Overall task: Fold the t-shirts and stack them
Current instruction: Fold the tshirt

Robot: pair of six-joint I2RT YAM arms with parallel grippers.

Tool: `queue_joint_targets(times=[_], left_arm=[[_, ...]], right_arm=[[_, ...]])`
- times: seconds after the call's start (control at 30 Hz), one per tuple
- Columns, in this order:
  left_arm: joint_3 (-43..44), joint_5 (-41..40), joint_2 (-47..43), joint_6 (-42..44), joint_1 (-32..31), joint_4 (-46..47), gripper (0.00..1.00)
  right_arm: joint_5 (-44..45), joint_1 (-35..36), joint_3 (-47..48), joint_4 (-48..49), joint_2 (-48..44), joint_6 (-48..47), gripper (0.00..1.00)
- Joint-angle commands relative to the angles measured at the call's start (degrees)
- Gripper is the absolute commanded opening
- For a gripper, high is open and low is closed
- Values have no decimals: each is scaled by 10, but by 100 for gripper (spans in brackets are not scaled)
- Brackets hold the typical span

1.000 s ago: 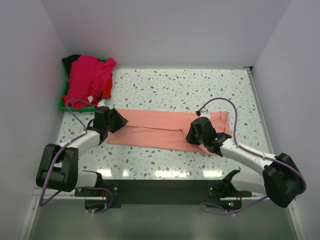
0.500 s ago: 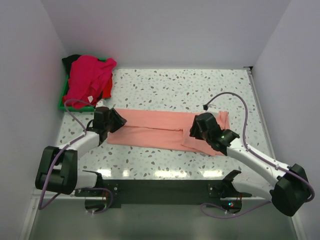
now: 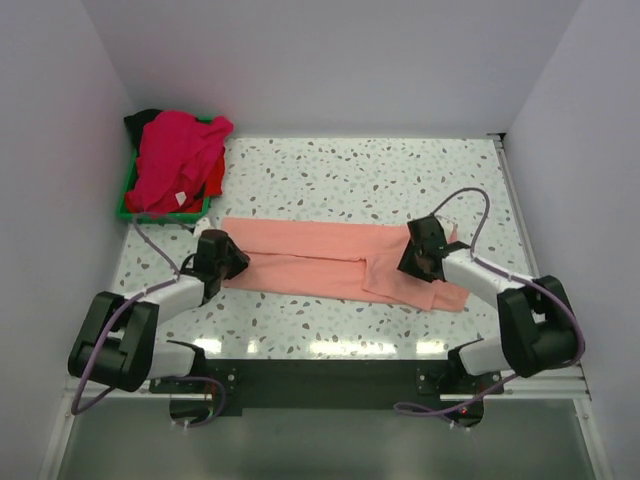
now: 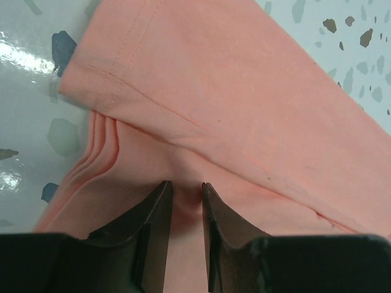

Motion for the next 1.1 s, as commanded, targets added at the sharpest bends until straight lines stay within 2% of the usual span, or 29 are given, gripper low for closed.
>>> queue_joint_targets(times=[0.0, 0.17, 0.33, 0.53, 0.73, 0.83, 1.0, 1.07], left_arm=[[-22, -49, 8, -21, -42, -27, 30], [-36, -68, -11, -38, -75, -40, 25], [-38, -53, -17, -42, -95, -54, 22], [-70, -33, -37, -84, -150, -70, 19], [-111, -4, -56, -166, -231, -62, 18], [-122, 17, -43, -211, -279, -29, 18], [-79, 30, 3, -258, -375, 7, 21], [-45, 40, 31, -259, -411, 18, 26]], right_arm=[[-19, -18, 41, 50, 72, 0, 47], [-40, -41, 110, 60, 173, -16, 47], [-42, -42, 274, 3, 290, -53, 48], [-51, -42, 490, -63, 431, -120, 49], [-92, -38, 686, -89, 551, -186, 50], [-112, -30, 741, -101, 587, -208, 50], [-128, -5, 856, -131, 656, -268, 53], [-128, 3, 896, -140, 673, -297, 59]])
